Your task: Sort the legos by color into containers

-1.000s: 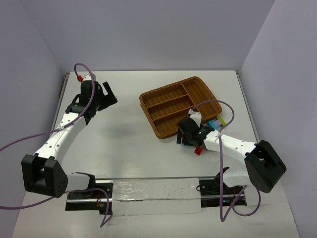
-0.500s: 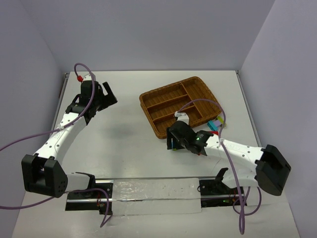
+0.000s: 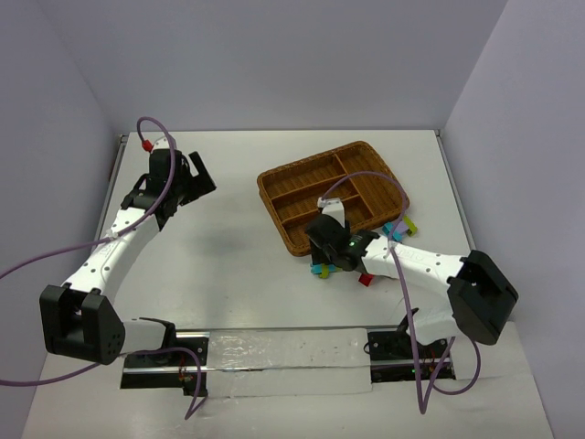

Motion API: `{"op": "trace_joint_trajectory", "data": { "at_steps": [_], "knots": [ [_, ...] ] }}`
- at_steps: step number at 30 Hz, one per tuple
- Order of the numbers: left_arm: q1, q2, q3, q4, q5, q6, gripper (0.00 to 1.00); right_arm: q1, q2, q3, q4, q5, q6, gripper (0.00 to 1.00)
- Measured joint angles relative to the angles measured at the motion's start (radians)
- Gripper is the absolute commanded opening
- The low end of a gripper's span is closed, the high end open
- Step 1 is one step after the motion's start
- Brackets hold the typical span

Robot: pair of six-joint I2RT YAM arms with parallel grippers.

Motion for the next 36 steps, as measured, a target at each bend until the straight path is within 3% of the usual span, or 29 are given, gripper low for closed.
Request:
{"op": "trace_joint_trajectory", "data": {
  "at_steps": [5,18,20,24,36],
  "knots": [
    [0.0,0.0,0.0,-0.01,-0.008,0.0,0.99,0.0,0.019,0.0,0.019,-0.005,-0.004,0.48],
    [0.0,0.0,0.0,-0.014,-0.009,0.0,0.99,-0.002,0.065,0.0,0.058,-0.012,-0.015,0.49],
    [0.0,0.0,0.0,-0.014,-0.009,0.0,0.99,-0.004,0.073,0.0,0.062,-0.011,-0.019,0.38],
    [0.0,0.0,0.0,-0.014,-0.009,0.0,0.99,-0.008,0.079,0.001,0.076,-0.004,-0.021,0.01],
    [0.0,0.0,-0.006,-0.006,0.033,0.003,0.96,-0.011,0.008,0.002,0.024,-0.018,-0.026,0.0]
  ]
}}
